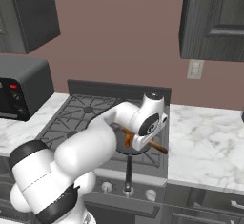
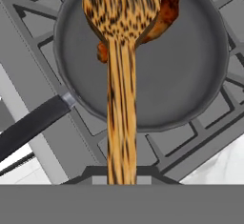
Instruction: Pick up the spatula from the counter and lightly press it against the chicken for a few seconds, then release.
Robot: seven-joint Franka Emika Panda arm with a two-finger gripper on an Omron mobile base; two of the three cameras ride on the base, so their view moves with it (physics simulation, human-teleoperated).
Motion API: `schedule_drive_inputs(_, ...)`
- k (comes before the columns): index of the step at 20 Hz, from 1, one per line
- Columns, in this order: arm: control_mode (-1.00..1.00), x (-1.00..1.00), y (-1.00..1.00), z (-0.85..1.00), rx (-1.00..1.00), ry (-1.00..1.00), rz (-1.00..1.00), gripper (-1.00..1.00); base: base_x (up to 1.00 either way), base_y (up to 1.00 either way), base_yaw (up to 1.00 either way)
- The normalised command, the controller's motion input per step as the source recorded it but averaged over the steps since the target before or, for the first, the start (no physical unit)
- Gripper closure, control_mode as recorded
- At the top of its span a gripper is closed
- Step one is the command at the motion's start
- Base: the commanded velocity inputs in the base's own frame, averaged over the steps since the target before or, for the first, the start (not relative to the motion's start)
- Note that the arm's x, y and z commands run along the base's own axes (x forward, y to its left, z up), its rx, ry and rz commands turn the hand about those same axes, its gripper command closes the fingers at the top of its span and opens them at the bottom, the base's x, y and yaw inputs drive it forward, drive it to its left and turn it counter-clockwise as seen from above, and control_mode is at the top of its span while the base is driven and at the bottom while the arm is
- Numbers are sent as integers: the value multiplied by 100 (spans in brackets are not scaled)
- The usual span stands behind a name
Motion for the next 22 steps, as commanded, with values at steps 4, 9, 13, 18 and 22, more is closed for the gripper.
schedule_drive_inputs(4,-100,15,9,-1,0,1,0,100,0,0,0)
schedule_drive_inputs(9,-100,9,0,-12,0,1,0,100,0,0,0)
schedule_drive_inputs(13,-100,10,0,-16,0,1,0,100,0,0,0)
schedule_drive_inputs(18,-100,10,0,-11,0,1,0,100,0,0,0)
schedule_drive_inputs(22,-100,7,0,0,0,0,2,100,0,0,0)
